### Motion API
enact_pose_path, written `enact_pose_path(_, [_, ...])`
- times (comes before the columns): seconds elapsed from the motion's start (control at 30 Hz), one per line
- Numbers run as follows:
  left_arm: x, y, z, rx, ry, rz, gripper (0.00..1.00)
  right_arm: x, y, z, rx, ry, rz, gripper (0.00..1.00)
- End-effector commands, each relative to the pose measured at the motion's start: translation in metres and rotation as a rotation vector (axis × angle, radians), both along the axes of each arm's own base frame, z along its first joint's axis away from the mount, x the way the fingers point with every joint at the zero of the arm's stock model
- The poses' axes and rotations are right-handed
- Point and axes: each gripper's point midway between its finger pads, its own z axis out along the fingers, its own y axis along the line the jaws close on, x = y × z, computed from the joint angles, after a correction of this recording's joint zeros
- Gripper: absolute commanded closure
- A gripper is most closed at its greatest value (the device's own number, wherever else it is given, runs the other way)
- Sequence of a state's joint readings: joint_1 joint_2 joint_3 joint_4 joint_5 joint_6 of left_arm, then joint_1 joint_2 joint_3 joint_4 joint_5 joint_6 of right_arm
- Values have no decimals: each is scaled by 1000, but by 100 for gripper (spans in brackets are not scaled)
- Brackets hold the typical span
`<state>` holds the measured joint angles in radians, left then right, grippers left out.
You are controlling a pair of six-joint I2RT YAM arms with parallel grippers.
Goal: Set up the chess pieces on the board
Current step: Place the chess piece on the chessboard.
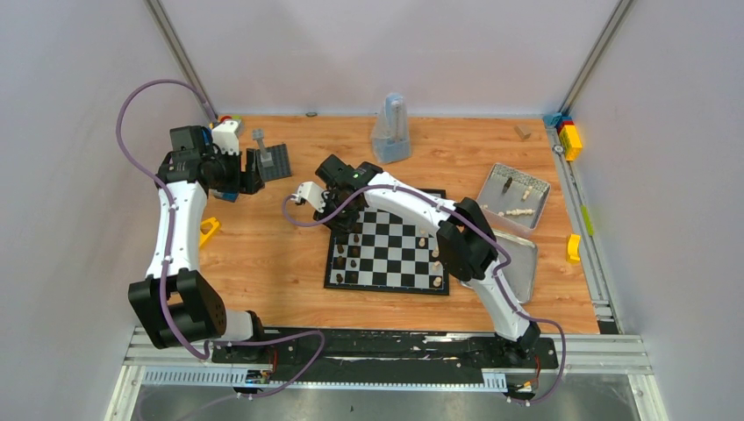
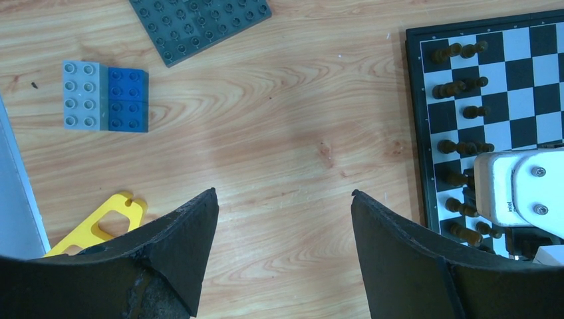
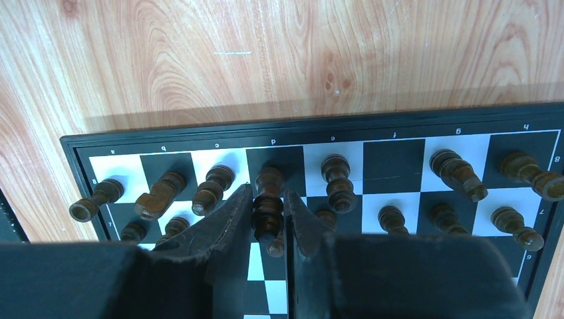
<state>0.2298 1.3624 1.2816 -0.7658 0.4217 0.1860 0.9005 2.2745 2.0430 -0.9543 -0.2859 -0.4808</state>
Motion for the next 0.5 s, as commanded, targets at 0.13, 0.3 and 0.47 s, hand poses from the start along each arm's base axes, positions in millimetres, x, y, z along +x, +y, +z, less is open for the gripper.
enact_pose_path(0.13, [2, -1, 13, -9, -52, -4, 19, 3, 9, 3, 15, -20, 3, 97])
enact_pose_path(0.3, [2, -1, 12, -8, -51, -3, 19, 1, 9, -1, 7, -13, 3, 94])
enact_pose_path(0.47, [2, -1, 11, -9, -48, -3, 19, 1, 9, -4, 0, -13, 1, 91])
